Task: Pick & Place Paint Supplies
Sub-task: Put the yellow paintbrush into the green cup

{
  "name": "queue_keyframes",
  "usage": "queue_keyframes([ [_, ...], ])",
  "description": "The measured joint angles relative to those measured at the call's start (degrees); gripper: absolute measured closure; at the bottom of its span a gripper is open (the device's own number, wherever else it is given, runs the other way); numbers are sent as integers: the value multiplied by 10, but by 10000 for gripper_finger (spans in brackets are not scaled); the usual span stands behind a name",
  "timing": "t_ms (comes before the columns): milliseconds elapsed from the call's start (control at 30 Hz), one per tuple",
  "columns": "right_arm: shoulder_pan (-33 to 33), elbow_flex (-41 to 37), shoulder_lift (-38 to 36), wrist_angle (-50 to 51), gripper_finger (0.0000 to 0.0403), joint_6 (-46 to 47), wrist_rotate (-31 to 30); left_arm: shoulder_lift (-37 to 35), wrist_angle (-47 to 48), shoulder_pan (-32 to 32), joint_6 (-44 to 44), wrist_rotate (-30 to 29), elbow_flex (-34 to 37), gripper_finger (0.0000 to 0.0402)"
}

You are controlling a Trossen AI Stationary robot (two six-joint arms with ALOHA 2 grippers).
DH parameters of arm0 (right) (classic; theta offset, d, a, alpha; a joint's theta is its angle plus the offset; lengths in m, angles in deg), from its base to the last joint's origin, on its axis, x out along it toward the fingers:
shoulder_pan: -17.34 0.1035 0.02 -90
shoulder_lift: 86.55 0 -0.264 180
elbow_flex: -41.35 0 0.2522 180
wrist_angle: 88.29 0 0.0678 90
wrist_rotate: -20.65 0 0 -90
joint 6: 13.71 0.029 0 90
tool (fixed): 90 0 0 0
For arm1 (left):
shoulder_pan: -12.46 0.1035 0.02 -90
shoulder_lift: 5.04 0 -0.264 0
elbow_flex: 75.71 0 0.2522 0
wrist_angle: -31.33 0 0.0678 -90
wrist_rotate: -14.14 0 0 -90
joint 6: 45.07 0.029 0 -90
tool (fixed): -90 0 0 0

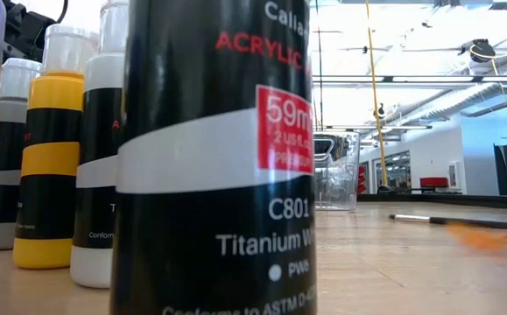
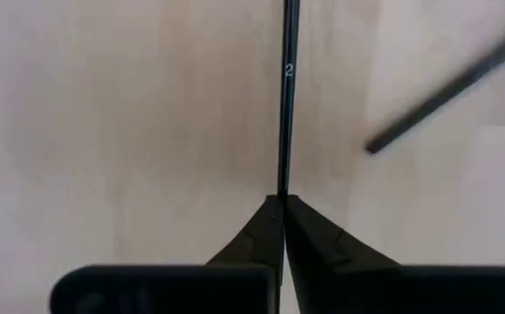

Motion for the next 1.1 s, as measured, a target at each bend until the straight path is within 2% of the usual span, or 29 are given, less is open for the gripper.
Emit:
queue_keyframes([
  [67,3,12,-31,0,401,-31,-25,0,0,0,-3,0,0,382],
  [267,1,14,-100,19,402,-121,-167,0,-3,0,-50,-10,0,388],
  [367,0,17,-126,5,402,-214,-281,0,-17,0,-110,-29,0,397],
  [433,0,16,-134,-3,402,-300,-380,0,-38,0,-142,-32,0,399],
  [533,-5,17,-140,-71,402,-448,-531,0,-60,0,-150,-30,0,394],
  [633,-16,16,-139,-155,402,-609,-635,0,-70,-3,-159,-32,0,393],
  [800,-56,17,-130,-335,403,-868,-674,40,-103,-31,-180,-44,0,398],
  [967,-84,17,-76,-509,403,-1153,-704,120,-127,-85,-189,-42,-15,390],
  [1100,-116,17,-37,-603,403,-1291,-682,196,-167,-138,-199,-55,-37,389],
])
